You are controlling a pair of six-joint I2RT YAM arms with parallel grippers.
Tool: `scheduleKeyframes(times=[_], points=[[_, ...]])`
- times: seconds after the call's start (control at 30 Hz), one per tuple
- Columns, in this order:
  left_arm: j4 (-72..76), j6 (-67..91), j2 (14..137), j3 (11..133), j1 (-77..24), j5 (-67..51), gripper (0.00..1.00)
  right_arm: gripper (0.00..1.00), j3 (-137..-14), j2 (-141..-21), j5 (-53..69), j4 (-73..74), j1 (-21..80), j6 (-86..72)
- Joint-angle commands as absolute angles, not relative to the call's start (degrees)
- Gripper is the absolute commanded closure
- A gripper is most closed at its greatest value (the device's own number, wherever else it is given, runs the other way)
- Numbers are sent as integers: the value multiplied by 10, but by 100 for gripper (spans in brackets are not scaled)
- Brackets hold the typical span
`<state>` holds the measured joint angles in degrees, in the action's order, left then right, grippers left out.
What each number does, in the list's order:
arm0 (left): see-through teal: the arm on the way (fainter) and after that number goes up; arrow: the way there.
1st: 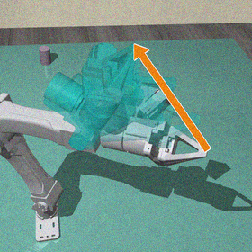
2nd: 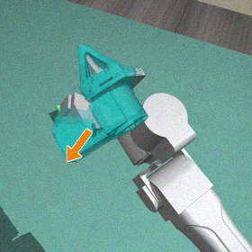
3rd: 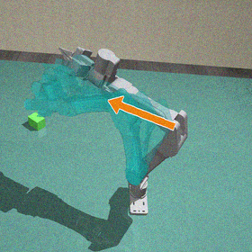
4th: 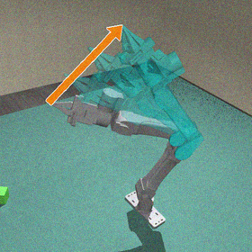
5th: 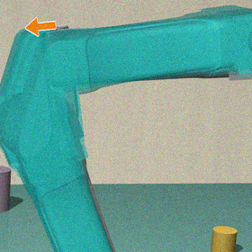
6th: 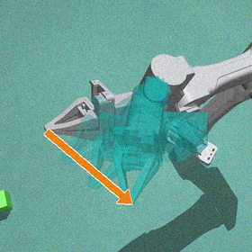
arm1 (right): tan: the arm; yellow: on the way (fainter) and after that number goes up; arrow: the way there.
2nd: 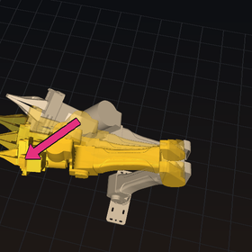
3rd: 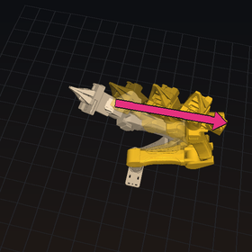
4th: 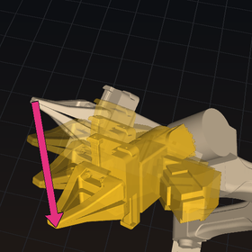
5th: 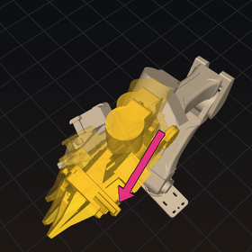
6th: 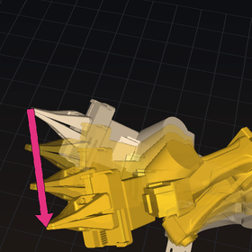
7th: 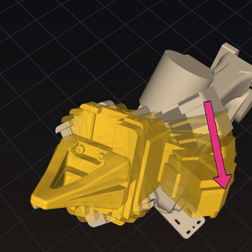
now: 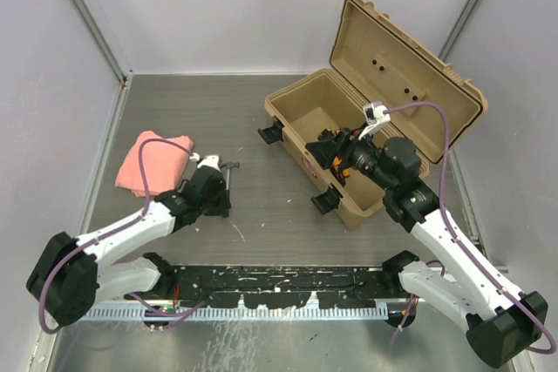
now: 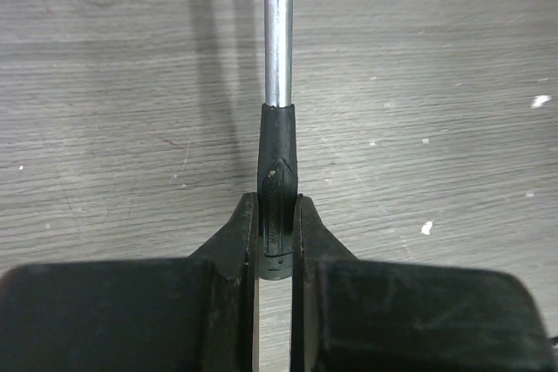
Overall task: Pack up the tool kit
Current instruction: Pick up the hammer at the center of the board.
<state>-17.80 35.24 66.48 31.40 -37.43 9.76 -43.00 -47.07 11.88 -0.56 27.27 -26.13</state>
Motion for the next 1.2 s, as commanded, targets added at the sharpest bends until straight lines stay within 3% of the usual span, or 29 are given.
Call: scheduleKeyframes(times=[0.0, 0.37, 0.67, 0.83, 1.17], points=[[-148, 368, 584, 312, -375, 120, 100, 27, -440, -498, 216, -87, 273, -312], [-132, 400, 422, 308, -375, 26, 100, 35, -469, -555, 249, -83, 309, -303], [-124, 444, 314, 292, -375, -30, 100, 38, -489, -628, 143, -144, 465, -284], [-109, 451, 291, 286, -375, -68, 100, 42, -487, -674, 102, -220, 508, -326], [-89, 448, 271, 288, -375, -109, 100, 39, -502, -740, 46, -277, 537, -359]])
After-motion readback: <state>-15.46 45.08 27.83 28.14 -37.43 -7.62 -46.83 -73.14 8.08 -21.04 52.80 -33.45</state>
